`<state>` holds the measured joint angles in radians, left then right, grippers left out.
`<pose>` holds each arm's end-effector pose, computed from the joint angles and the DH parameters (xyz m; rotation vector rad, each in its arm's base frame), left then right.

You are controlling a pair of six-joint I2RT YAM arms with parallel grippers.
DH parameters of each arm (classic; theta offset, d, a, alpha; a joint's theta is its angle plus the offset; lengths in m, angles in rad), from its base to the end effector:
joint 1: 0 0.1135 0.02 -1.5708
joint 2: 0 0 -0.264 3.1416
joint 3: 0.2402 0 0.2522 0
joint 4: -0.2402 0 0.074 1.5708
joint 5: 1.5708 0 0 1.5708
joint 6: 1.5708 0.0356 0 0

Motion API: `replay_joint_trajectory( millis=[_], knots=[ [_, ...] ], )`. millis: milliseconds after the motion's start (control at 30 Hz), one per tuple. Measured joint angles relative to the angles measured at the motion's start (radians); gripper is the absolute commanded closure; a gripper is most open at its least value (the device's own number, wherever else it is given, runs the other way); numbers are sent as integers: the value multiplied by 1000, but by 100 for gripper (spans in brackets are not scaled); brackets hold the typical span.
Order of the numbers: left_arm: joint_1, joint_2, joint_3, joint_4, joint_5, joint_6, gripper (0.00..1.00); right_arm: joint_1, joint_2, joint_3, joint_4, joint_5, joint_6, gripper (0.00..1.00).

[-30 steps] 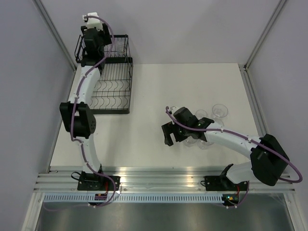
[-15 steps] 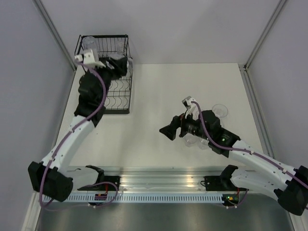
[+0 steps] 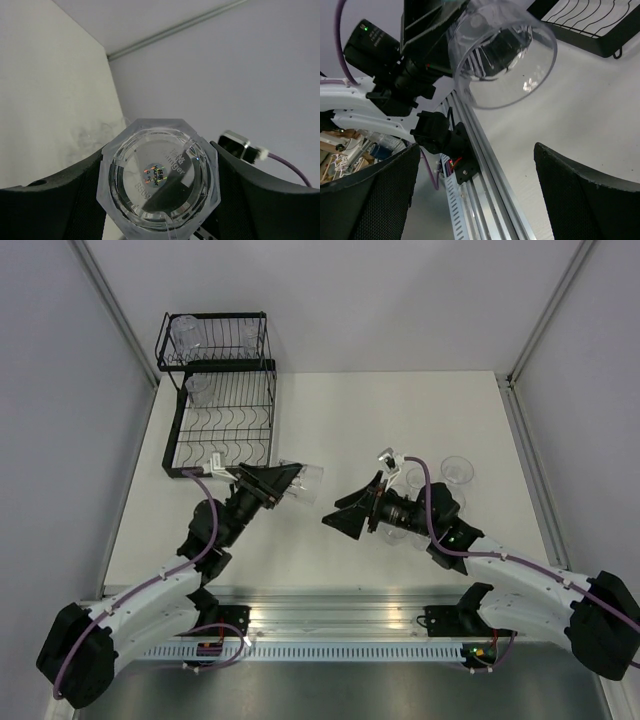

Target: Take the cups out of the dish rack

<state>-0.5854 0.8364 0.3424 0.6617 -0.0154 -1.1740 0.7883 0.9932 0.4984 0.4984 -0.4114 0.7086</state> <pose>0.1631 -0.1074 0.2644 -0.4682 1.4956 -1.4215 0.1496 0.1707 0.2715 -0.4333 1.7240 1.4542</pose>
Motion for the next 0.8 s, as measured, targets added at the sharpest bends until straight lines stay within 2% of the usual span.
replay_joint_trajectory(
  millis=[133, 300, 367, 467, 500, 567, 600, 700, 767, 800],
  knots=[
    [-101, 46, -71, 114, -9, -121, 98, 2, 53, -15, 95, -21, 37, 2],
    [-185, 132, -111, 158, -38, -186, 98, 13, 84, -18, 138, -28, 54, 2],
    [-206, 154, -119, 163, -56, -201, 98, 15, 84, -18, 142, -28, 53, 6],
    [-225, 193, -120, 189, -82, -227, 98, 15, 87, -18, 142, -29, 51, 27],
    [-229, 209, -120, 204, -88, -237, 98, 15, 92, -18, 143, -29, 50, 43],
    [-234, 246, -119, 246, -93, -259, 98, 15, 111, -19, 146, -35, 48, 63],
    [-236, 265, -119, 269, -95, -272, 98, 15, 122, -19, 146, -37, 52, 77],
    [-237, 316, -118, 324, -100, -296, 98, 15, 149, -19, 146, -43, 63, 94],
    [-235, 344, -117, 357, -111, -307, 98, 10, 148, -20, 145, -29, 69, 95],
    [-235, 352, -116, 368, -114, -310, 93, 8, 147, -20, 145, -23, 69, 98]
  ],
)
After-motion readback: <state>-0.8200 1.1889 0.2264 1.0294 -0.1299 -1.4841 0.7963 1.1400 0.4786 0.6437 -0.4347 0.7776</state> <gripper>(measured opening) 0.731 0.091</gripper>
